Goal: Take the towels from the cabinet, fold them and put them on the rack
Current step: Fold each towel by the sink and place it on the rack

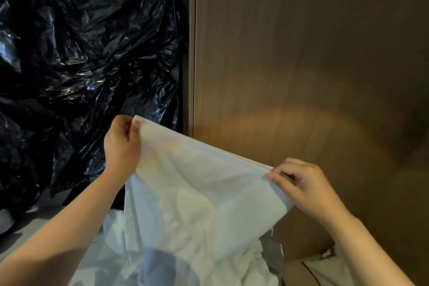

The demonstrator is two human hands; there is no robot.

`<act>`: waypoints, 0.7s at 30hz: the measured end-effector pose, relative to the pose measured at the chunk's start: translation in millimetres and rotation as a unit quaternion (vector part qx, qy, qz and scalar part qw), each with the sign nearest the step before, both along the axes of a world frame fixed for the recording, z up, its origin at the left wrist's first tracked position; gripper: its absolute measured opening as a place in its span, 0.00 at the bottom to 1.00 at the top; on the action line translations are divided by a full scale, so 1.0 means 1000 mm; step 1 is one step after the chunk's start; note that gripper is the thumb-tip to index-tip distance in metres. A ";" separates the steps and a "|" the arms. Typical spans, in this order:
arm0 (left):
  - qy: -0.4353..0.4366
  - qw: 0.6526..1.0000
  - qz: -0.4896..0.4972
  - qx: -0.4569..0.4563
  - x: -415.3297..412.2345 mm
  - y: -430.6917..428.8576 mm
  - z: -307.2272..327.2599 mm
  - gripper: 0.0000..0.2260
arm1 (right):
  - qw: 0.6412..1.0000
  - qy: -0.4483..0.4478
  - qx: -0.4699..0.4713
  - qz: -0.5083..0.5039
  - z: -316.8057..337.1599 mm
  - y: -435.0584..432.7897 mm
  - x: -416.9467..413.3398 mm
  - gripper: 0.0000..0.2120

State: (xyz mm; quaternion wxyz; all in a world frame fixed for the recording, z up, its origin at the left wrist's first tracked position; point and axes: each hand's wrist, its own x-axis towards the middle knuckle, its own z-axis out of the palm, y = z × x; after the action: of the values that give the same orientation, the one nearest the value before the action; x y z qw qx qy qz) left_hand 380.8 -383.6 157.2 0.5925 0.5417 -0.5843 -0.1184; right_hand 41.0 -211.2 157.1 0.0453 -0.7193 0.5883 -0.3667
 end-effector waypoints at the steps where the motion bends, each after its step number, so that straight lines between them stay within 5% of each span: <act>1: -0.002 1.000 0.001 -0.007 0.001 -0.002 0.001 0.05 | 0.999 0.037 -0.001 -0.010 0.007 -0.004 -0.005 0.15; 7: 0.009 0.999 0.002 -0.047 -0.002 -0.005 0.017 0.03 | 0.971 0.195 -0.115 -0.072 0.064 -0.021 -0.017 0.19; 13: 0.069 0.995 0.014 -0.073 -0.009 -0.016 0.067 0.05 | 0.966 0.172 -0.157 -0.112 0.131 -0.040 -0.024 0.07; 21: 0.074 0.990 0.020 -0.115 -0.004 -0.010 0.095 0.05 | 0.951 0.206 -0.210 -0.094 0.174 -0.044 -0.023 0.18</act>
State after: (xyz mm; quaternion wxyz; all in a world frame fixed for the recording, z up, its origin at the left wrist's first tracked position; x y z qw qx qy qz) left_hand 377.1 -393.6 251.9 0.6946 0.4711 -0.5380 -0.0784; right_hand 17.6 -255.2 331.5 -0.2637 -0.7141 0.5591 -0.3283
